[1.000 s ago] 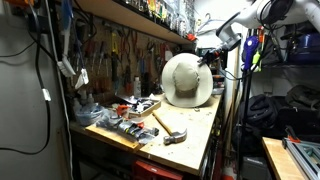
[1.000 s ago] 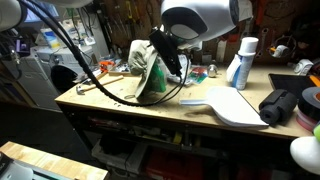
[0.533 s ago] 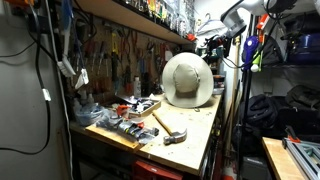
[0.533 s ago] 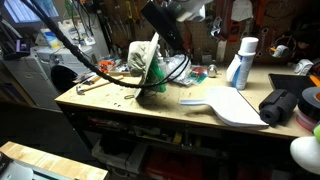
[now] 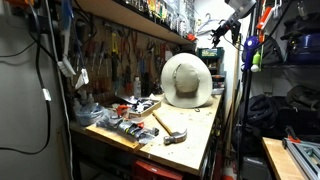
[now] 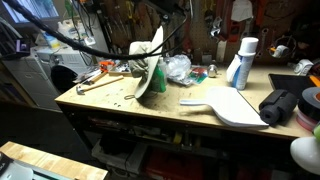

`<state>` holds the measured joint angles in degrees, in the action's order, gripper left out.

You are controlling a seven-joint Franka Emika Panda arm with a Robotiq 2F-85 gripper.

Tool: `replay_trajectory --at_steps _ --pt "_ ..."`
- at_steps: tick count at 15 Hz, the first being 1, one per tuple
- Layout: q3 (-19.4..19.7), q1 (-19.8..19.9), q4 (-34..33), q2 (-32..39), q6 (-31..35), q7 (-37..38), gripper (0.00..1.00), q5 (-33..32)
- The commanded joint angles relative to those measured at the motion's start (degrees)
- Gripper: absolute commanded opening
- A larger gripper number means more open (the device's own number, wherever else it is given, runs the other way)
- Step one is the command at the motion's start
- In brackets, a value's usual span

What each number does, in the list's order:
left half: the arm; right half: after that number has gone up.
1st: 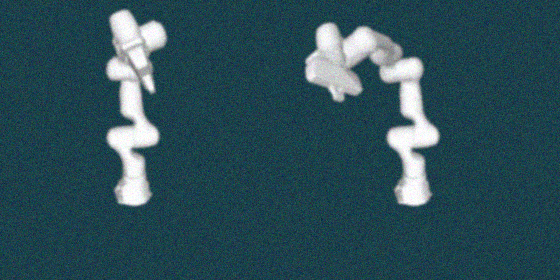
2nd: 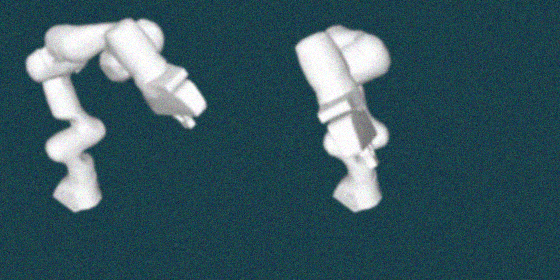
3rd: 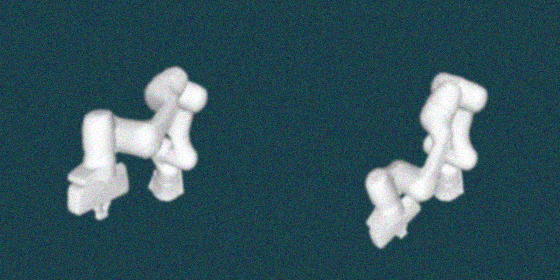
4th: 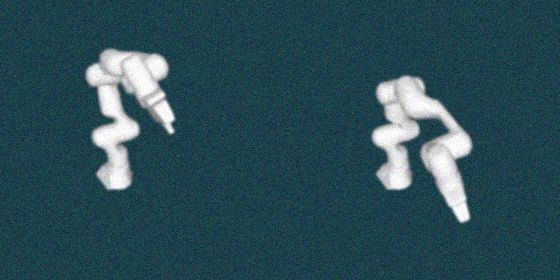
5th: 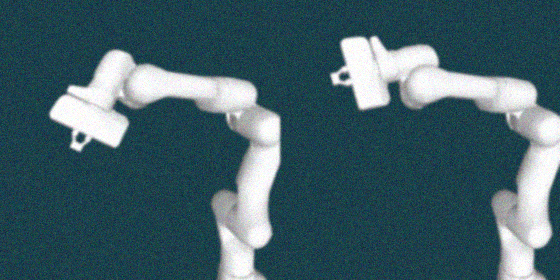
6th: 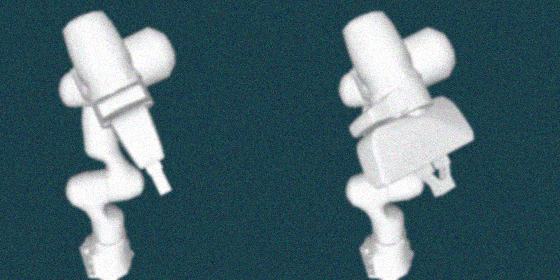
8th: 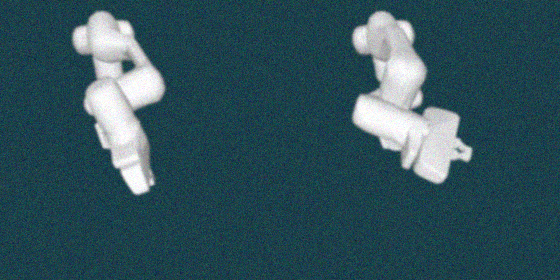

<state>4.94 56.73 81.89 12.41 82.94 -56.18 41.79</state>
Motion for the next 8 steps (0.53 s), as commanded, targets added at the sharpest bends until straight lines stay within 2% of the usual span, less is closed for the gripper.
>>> replay_trajectory --at_steps 1,5,8 --pt "3.9 -5.6 13.3 -12.4 6.0 -0.8 1.0 -11.0" --pt "6.1 -12.0 23.6 -23.1 14.5 2.1 1.0 -23.6" --pt "7.1 -17.2 31.9 -30.5 20.2 7.8 1.0 -30.7"
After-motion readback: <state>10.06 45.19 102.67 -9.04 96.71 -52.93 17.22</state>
